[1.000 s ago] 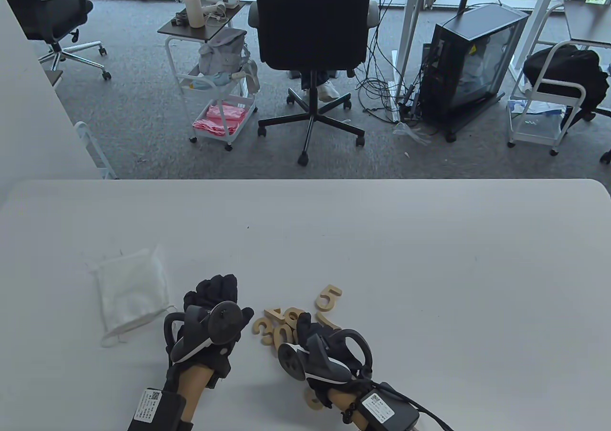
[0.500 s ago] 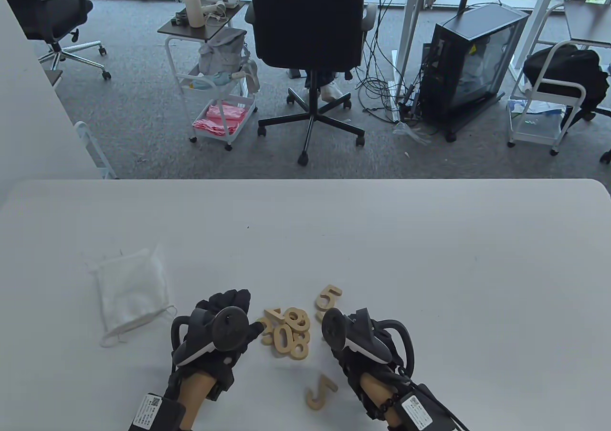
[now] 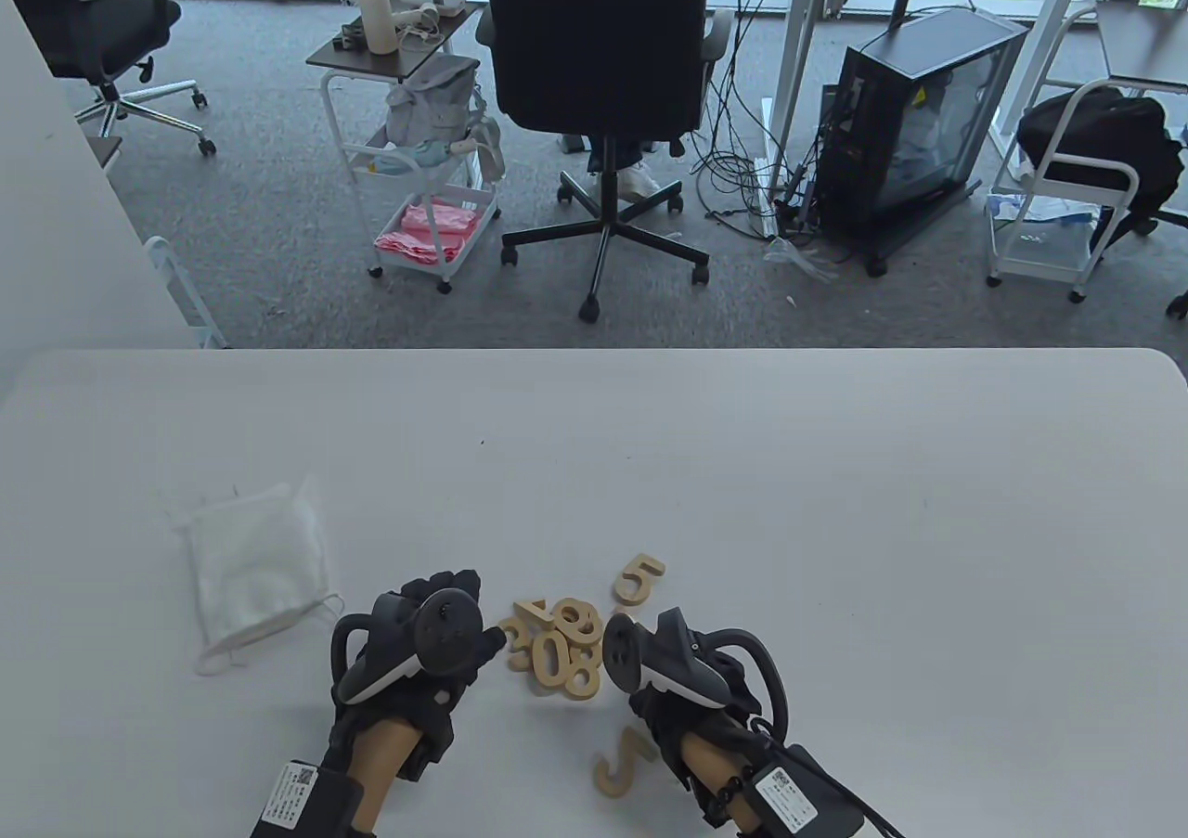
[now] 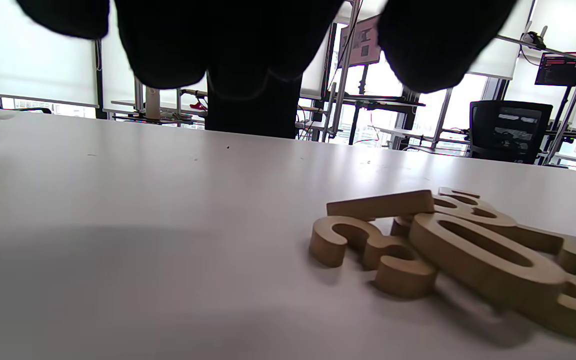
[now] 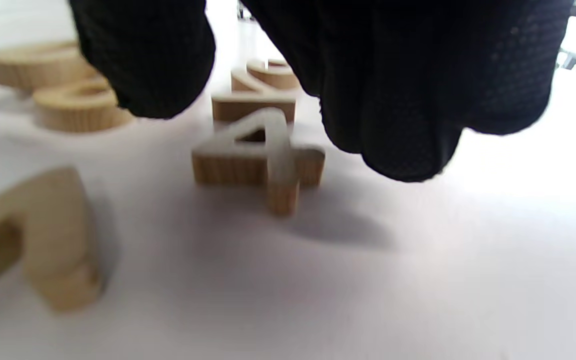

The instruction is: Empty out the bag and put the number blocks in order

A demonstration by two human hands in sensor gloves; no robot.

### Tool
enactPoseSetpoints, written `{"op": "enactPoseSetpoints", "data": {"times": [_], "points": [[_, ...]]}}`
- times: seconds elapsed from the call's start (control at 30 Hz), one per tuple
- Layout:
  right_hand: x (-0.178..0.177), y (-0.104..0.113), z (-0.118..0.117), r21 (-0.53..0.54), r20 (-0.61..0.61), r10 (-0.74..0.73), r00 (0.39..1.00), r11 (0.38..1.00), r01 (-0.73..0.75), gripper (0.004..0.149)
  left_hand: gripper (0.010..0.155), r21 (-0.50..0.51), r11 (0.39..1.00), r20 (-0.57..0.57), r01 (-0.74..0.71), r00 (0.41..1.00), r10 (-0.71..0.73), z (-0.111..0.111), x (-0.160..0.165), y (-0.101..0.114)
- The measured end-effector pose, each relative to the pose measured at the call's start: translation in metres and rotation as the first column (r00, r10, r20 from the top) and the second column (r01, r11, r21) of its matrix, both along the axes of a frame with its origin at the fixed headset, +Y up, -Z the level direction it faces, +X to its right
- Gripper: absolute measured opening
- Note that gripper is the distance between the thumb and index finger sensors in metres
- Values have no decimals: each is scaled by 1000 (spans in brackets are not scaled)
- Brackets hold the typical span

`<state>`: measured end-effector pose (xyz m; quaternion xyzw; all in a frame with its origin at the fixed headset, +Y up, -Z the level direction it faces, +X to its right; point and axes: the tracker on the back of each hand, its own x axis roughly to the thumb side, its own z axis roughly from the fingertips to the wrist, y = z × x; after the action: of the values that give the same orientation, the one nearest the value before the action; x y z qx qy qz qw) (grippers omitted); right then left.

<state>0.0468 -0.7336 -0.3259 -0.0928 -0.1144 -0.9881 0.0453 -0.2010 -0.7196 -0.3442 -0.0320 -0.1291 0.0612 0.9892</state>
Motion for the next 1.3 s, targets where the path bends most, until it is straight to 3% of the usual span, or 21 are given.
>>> {"op": "enactPoseSetpoints", "data": {"times": [0.13, 0.2, 0.33, 0.47, 0.7, 1.1, 1.3], "points": [[-4, 31, -9, 151, -79, -156, 985, 974, 166, 66, 74, 7, 1000, -47, 1, 999, -1, -6, -9, 2], [-14, 44, -21, 140, -121, -183, 976, 970, 200, 64, 74, 10, 1000, -67, 5, 998, -5, -8, -15, 3], [-51, 54, -50, 7, -164, -209, 964, 977, 213, 65, 74, -21, 1000, -87, -15, 996, 13, -11, -26, 4], [-98, 36, -76, -134, -200, -91, 976, 989, 65, 66, 74, -31, 999, -107, -26, 994, 23, -12, -35, 6], [-137, 5, -94, -226, -224, 67, 972, 967, -119, 64, 74, -33, 998, -129, -52, 990, 47, -11, -44, 10], [-148, -12, -99, -208, -253, 146, 956, 957, -201, 59, 74, -30, 998, -139, -56, 989, 51, -11, -48, 13], [-151, -13, -101, -129, -270, 158, 950, 972, -198, 53, 74, -30, 998, -141, -56, 989, 51, -10, -48, 13]]}}
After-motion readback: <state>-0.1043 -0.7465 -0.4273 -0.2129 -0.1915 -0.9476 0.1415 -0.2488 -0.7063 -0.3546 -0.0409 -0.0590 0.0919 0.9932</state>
